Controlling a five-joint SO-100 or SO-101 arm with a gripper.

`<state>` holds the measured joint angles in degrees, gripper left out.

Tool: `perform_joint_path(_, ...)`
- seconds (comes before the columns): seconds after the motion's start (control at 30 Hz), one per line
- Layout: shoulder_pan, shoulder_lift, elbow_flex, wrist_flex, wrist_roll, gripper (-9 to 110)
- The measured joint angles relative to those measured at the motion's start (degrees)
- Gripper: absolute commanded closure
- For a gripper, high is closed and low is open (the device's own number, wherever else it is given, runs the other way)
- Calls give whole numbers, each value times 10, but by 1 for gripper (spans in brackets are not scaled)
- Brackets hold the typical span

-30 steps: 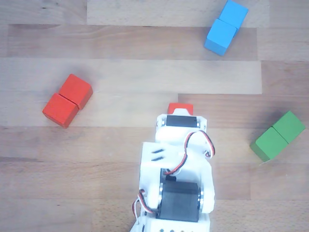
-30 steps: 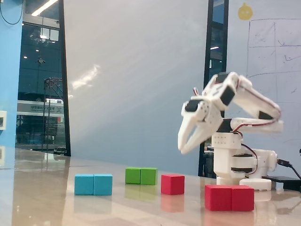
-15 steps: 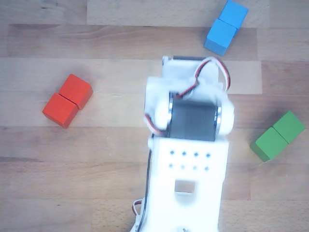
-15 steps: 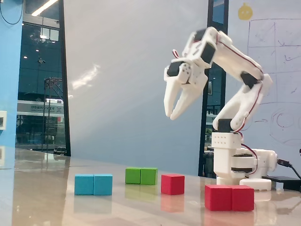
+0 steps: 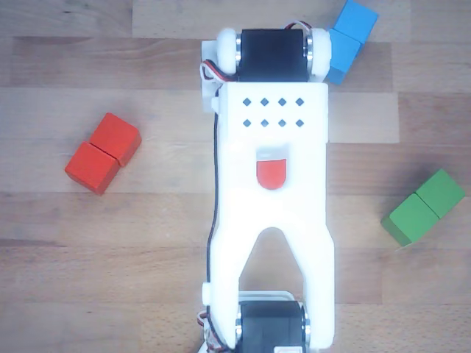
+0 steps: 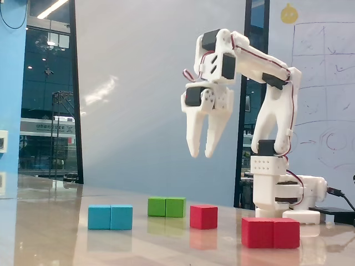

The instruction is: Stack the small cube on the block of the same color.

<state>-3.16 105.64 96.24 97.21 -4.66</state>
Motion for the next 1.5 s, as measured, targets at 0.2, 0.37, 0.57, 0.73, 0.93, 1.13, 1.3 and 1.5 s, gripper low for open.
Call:
perform_joint_path(0.2,14,-9,11,0,0,85)
perform_joint_path(0.37,27,-9,60,0,0,82)
perform_joint_path(0.57,29,-9,107,0,0,77)
perform_joint_path(0.73,29,-9,130,-10,0,74)
perform_joint_path(0.93,29,-11,132,-10,0,71)
perform_joint_path(1.13,29,-57,132,-10,0,69)
perform_joint_path(1.3,29,-85,132,-10,0,69)
perform_joint_path(1.5,29,-96,132,-10,-36,69)
